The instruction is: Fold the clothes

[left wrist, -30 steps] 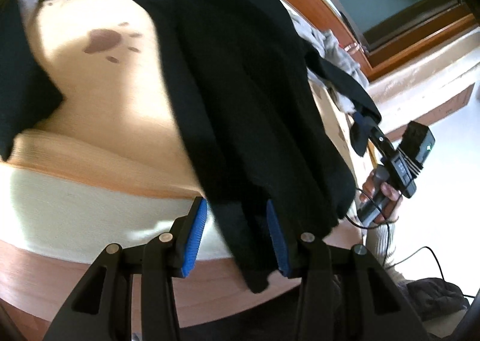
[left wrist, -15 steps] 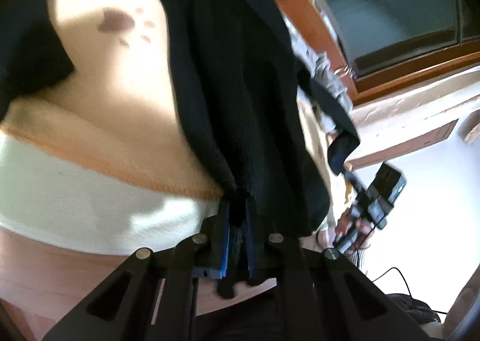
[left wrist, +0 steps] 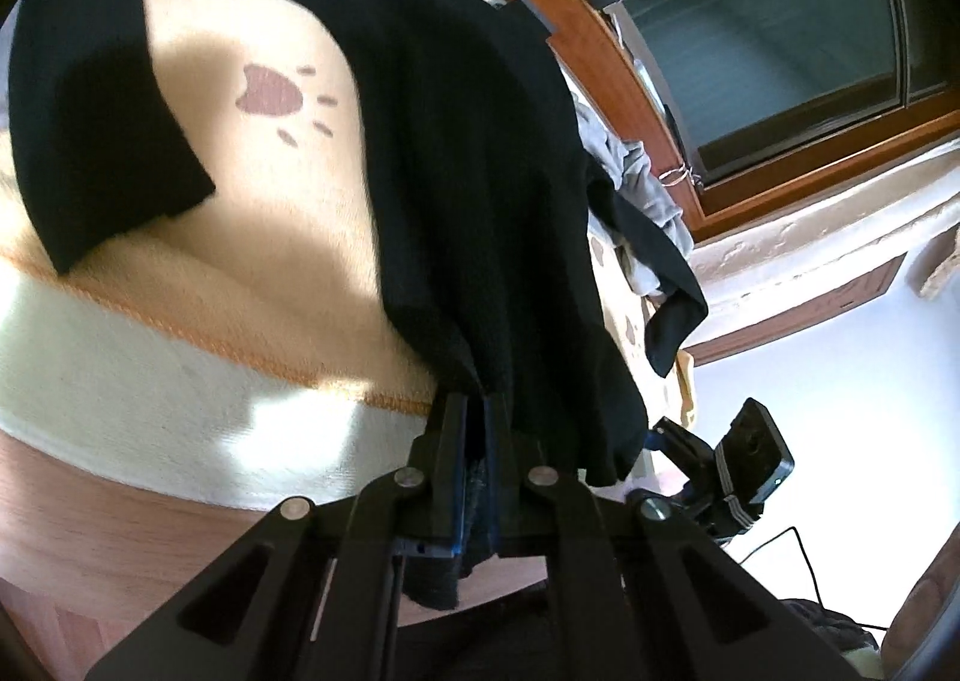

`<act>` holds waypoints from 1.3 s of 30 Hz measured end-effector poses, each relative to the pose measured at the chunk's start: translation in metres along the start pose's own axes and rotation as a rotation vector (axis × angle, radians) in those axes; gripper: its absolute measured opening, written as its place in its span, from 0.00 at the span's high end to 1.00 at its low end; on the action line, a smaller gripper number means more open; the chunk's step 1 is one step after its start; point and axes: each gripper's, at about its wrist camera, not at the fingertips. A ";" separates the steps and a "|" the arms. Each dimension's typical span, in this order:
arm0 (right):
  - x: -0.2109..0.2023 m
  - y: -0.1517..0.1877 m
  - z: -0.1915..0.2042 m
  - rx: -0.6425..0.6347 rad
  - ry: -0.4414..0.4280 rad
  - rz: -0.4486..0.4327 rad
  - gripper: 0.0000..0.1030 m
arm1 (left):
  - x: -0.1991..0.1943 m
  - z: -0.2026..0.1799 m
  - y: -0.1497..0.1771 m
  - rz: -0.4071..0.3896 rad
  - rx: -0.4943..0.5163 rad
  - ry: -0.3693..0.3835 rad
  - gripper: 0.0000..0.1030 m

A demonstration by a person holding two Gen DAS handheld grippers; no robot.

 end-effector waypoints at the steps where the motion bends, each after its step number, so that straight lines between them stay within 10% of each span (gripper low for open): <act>1: 0.003 -0.002 -0.001 0.011 -0.003 0.001 0.46 | 0.003 0.000 0.001 0.008 0.000 -0.005 0.94; 4: 0.008 -0.008 -0.005 0.056 -0.015 0.001 0.63 | 0.010 0.001 0.005 0.029 0.001 -0.015 0.93; 16: 0.007 -0.013 -0.013 0.134 -0.051 -0.017 0.63 | 0.017 -0.005 0.005 0.049 0.027 -0.044 0.62; 19: 0.008 -0.013 -0.015 0.141 -0.054 -0.027 0.63 | 0.018 -0.008 0.004 0.040 0.036 -0.066 0.66; 21: 0.010 -0.013 -0.016 0.146 -0.055 -0.036 0.65 | 0.020 -0.009 0.004 0.036 0.045 -0.077 0.89; 23: 0.011 -0.012 -0.014 0.143 -0.048 -0.038 0.92 | 0.021 -0.006 0.005 0.030 0.027 -0.051 0.89; 35: -0.056 0.000 -0.005 0.139 -0.198 -0.225 0.93 | -0.088 -0.010 0.031 -0.272 0.023 -0.005 0.92; 39: -0.054 0.007 0.014 0.071 -0.163 -0.156 0.93 | -0.100 -0.012 0.043 -0.281 0.029 -0.047 0.92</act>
Point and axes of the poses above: each gripper's, at about its wrist camera, not at the fingertips, and x roughly the way its jaws point, z to its left, y to its underside, and after that the axes turned 9 degrees about z, right-handed
